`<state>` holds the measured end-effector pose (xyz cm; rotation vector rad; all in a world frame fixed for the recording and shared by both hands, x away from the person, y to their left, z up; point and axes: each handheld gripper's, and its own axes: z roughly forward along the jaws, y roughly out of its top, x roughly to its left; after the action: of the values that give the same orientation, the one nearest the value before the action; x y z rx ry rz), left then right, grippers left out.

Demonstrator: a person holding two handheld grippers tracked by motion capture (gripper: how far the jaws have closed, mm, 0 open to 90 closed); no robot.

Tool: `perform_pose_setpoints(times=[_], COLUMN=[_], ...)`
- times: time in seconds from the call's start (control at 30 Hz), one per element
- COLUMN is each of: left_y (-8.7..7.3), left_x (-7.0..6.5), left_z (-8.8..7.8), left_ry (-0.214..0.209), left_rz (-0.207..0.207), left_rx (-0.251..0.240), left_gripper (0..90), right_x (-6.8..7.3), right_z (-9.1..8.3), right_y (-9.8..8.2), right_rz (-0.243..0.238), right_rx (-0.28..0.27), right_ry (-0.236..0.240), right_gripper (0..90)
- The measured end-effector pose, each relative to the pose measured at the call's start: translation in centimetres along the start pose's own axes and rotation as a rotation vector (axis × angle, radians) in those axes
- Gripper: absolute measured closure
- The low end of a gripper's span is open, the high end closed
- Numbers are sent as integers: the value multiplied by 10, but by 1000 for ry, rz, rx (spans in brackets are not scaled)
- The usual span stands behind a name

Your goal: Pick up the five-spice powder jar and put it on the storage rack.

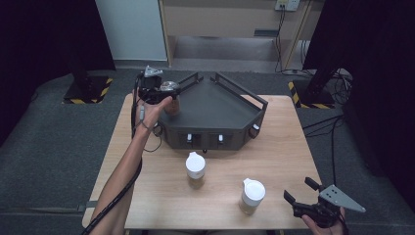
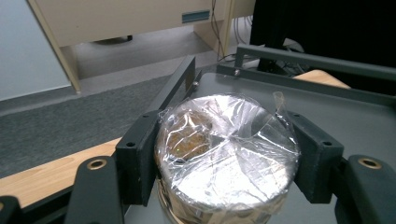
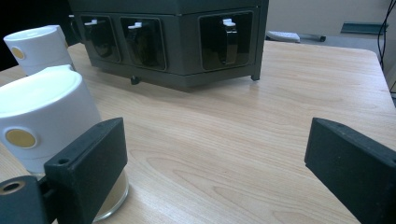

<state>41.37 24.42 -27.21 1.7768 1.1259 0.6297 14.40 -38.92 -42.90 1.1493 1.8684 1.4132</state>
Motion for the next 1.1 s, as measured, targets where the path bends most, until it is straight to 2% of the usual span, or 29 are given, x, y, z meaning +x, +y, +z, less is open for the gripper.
perform_pose_setpoints(times=[0.37,0.63,0.93,0.97,1.1], left_y=[-6,-9,-14,-14,-12], left_x=[0,5,9,9,6], left_z=[12,16,17,16,12], left_ry=[-5,-6,-10,-12,-7], left_rz=[-15,-38,-59,-63,-85], left_rx=[21,32,18,10,-22], left_gripper=[336,335,331,289,222], right_x=[0,0,-1,0,-1], right_z=[0,0,0,0,0], right_y=[0,0,0,0,0], right_rz=[2,2,1,0,1], right_rx=[1,1,3,2,2], right_ry=[2,4,6,6,6], right_gripper=[58,59,58,59,59])
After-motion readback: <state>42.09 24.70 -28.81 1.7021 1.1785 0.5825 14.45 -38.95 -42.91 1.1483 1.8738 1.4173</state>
